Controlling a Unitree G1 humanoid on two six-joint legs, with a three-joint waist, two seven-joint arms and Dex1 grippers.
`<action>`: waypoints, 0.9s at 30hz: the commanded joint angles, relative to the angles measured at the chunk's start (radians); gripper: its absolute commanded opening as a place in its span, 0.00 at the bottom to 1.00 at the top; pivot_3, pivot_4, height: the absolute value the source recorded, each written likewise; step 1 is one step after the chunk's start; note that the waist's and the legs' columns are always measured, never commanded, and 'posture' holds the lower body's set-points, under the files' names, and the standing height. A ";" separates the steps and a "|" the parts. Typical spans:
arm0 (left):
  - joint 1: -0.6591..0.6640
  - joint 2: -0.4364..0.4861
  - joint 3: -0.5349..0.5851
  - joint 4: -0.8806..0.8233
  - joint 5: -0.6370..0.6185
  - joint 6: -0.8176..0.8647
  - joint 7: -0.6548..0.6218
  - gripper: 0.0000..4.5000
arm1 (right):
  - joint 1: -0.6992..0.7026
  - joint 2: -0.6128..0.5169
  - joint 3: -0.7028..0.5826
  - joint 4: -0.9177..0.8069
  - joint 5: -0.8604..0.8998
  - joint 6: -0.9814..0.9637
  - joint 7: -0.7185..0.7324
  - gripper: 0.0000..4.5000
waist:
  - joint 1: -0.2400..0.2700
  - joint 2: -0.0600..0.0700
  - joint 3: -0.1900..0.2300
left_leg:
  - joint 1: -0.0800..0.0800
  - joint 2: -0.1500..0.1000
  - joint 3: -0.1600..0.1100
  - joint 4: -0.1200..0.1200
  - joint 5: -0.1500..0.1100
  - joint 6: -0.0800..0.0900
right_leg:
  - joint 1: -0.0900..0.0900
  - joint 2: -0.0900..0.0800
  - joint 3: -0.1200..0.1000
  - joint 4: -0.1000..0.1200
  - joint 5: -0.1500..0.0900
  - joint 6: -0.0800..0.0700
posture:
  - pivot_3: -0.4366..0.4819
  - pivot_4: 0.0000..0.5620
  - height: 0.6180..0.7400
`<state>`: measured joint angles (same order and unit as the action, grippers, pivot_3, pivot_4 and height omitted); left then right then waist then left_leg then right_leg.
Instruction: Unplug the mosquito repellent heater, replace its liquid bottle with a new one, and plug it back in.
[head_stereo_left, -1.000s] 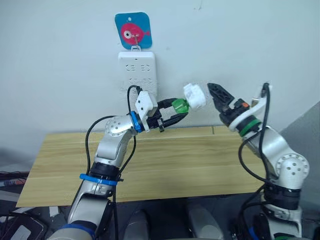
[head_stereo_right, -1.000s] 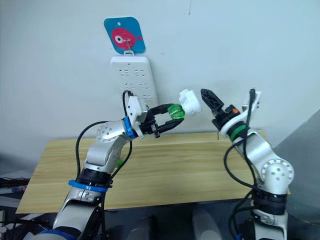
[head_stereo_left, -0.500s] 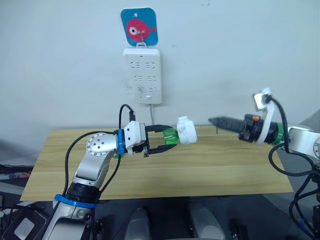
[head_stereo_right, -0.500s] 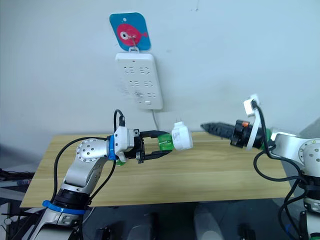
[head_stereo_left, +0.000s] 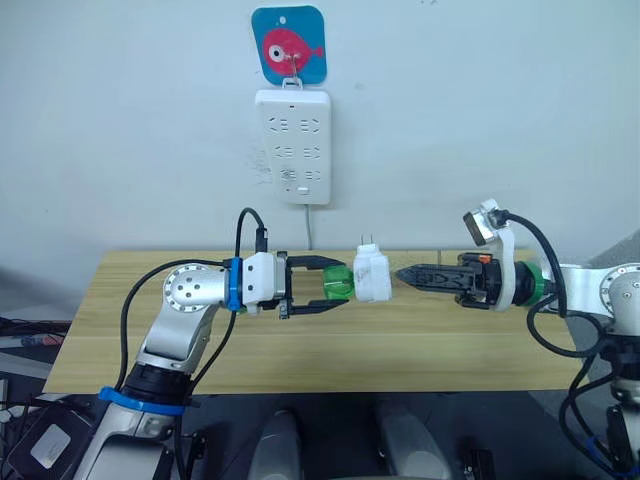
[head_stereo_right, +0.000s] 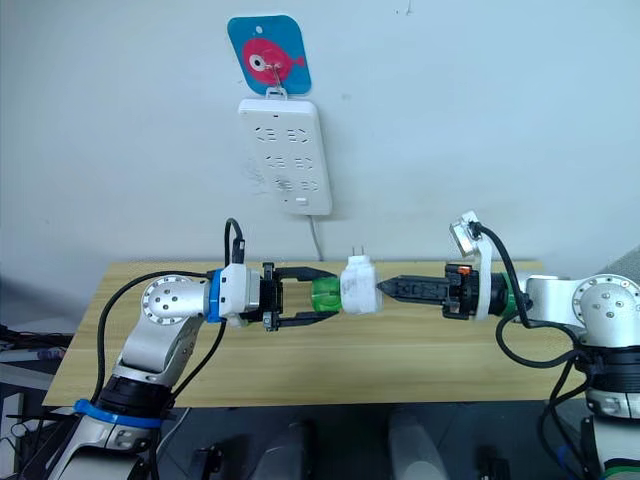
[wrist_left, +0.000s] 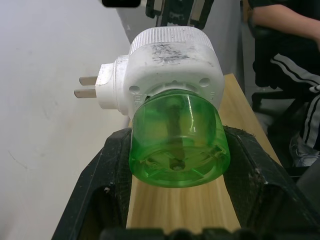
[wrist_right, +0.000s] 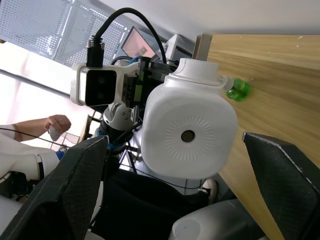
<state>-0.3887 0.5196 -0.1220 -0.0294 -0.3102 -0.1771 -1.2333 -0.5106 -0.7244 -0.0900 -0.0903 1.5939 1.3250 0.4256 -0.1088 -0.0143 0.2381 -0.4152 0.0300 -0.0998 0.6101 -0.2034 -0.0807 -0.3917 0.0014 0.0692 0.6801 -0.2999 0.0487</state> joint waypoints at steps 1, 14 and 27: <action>-0.011 -0.009 -0.004 -0.035 -0.026 -0.011 0.001 0.50 | -0.019 0.019 0.008 -0.009 0.027 0.013 -0.006 1.00 | 0.000 0.000 0.000 | 0.000 0.000 0.000 0.000 0.000 0.000 | 0.000 0.000 0.000 0.000 0.000 0.000 | 0.34 0.39 0.97; -0.005 -0.015 -0.018 -0.074 -0.025 0.009 0.010 0.50 | -0.053 0.124 0.036 -0.016 0.083 0.011 -0.062 1.00 | 0.000 0.000 0.000 | 0.000 0.000 0.000 0.000 0.000 0.000 | 0.000 0.000 0.000 0.000 0.000 0.000 | 0.35 0.38 0.97; -0.030 0.034 -0.040 -0.125 -0.116 0.302 0.016 0.50 | -0.053 0.131 0.056 -0.035 0.112 0.017 -0.066 0.67 | 0.000 0.000 0.000 | 0.000 0.000 -0.001 0.000 0.000 0.000 | 0.000 0.000 0.000 0.000 0.000 -0.001 | 0.35 0.38 0.97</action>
<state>-0.4013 0.5323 -0.1441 -0.1134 -0.3725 -0.0251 -1.2287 -0.5426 -0.6076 -0.0332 -0.0704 1.6365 1.3410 0.3233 -0.1087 -0.0144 0.2381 -0.4153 0.0301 -0.1004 0.6101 -0.2034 -0.0807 -0.3917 0.0015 0.0687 0.6806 -0.2996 0.0482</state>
